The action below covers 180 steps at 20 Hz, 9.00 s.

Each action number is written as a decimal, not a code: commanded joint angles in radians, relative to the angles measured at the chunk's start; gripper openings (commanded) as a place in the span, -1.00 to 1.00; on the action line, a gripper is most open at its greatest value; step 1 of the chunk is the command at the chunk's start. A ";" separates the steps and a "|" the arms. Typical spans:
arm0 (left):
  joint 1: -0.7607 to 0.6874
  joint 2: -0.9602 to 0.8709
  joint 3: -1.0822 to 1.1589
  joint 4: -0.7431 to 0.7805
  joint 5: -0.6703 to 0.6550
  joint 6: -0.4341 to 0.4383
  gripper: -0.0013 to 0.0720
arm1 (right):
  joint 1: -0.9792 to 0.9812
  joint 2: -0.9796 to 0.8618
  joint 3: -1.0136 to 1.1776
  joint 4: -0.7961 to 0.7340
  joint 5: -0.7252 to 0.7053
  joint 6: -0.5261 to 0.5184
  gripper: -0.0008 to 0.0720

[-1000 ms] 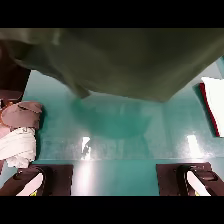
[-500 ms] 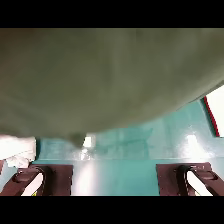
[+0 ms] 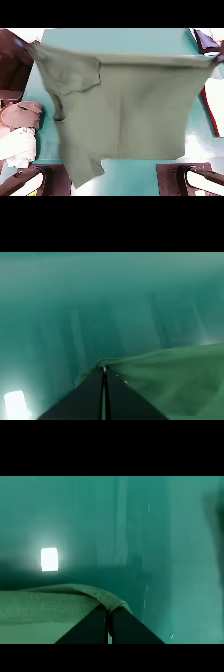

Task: Fold the shirts.

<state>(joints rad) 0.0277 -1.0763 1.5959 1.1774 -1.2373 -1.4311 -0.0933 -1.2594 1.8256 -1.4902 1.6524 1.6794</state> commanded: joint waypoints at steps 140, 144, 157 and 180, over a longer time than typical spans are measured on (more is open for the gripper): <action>0.001 -0.179 -0.478 -0.165 0.498 -0.053 0.19 | -0.119 -0.460 -0.075 0.301 -0.288 -0.280 0.56; 0.001 -0.179 -0.478 -0.165 0.354 -0.052 -0.89 | -0.248 -0.549 -0.075 0.484 -0.153 -0.331 0.56; -0.002 -0.179 -0.478 -0.168 0.248 -0.054 -0.89 | -0.220 -0.800 -0.074 0.686 -0.178 -0.433 0.36; -0.565 -0.818 0.073 -0.145 0.325 -0.164 -0.90 | 0.040 -0.192 -0.228 0.687 -0.170 -0.427 -0.94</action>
<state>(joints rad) -0.5182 -1.8061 1.5906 1.0309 -0.8936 -1.5715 -0.1173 -1.5414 1.6146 -0.8036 1.5562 1.2331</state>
